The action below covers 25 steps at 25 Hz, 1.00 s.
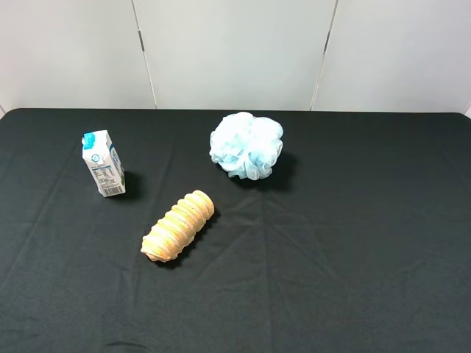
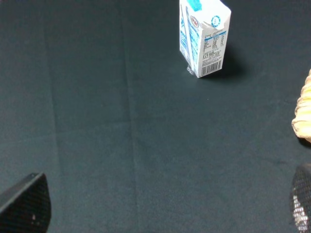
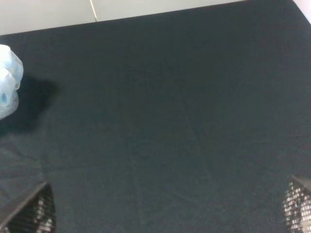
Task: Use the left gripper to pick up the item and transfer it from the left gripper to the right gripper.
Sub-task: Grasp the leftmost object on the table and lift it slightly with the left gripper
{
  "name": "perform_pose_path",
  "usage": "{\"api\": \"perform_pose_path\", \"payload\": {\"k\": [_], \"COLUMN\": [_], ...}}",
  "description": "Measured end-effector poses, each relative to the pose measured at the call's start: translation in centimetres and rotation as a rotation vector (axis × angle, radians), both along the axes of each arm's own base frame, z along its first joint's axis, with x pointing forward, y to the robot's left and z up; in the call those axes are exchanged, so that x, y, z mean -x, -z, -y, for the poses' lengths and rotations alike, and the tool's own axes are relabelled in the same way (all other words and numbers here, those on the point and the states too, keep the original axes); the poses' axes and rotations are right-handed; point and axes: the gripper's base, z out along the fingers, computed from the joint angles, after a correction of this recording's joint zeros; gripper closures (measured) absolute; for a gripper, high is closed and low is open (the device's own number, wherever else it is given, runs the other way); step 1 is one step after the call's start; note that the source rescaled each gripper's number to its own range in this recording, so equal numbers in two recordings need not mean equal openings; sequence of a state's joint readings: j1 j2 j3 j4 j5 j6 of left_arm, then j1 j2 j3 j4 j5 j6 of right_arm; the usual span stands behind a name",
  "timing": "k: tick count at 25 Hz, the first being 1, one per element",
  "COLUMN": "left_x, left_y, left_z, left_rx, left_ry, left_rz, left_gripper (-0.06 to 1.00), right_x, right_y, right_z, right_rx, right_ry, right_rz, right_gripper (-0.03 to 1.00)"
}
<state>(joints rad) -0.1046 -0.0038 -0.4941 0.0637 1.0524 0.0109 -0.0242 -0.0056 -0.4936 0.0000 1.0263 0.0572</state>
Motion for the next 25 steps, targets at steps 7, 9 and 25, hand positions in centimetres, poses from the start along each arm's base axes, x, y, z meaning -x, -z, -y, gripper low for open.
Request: {"api": "perform_pose_path", "payload": {"k": [7, 9, 25], "left_x": [0.0, 0.0, 0.0], "left_y": [0.0, 0.0, 0.0], "left_z": [0.0, 0.0, 0.0], "left_rx": [0.0, 0.0, 0.0], "left_ry": [0.0, 0.0, 0.0], "left_rz": [0.0, 0.0, 0.0], "left_gripper": [-0.03, -0.03, -0.03], "right_x": [0.0, 0.0, 0.0], "right_y": [0.0, 0.0, 0.0], "right_z": [0.0, 0.0, 0.0], "right_rx": [0.0, 0.0, 0.0], "right_ry": [0.0, 0.0, 0.0], "right_rz": [0.0, 0.0, 0.0], "right_gripper": [-0.03, -0.03, -0.03]}}
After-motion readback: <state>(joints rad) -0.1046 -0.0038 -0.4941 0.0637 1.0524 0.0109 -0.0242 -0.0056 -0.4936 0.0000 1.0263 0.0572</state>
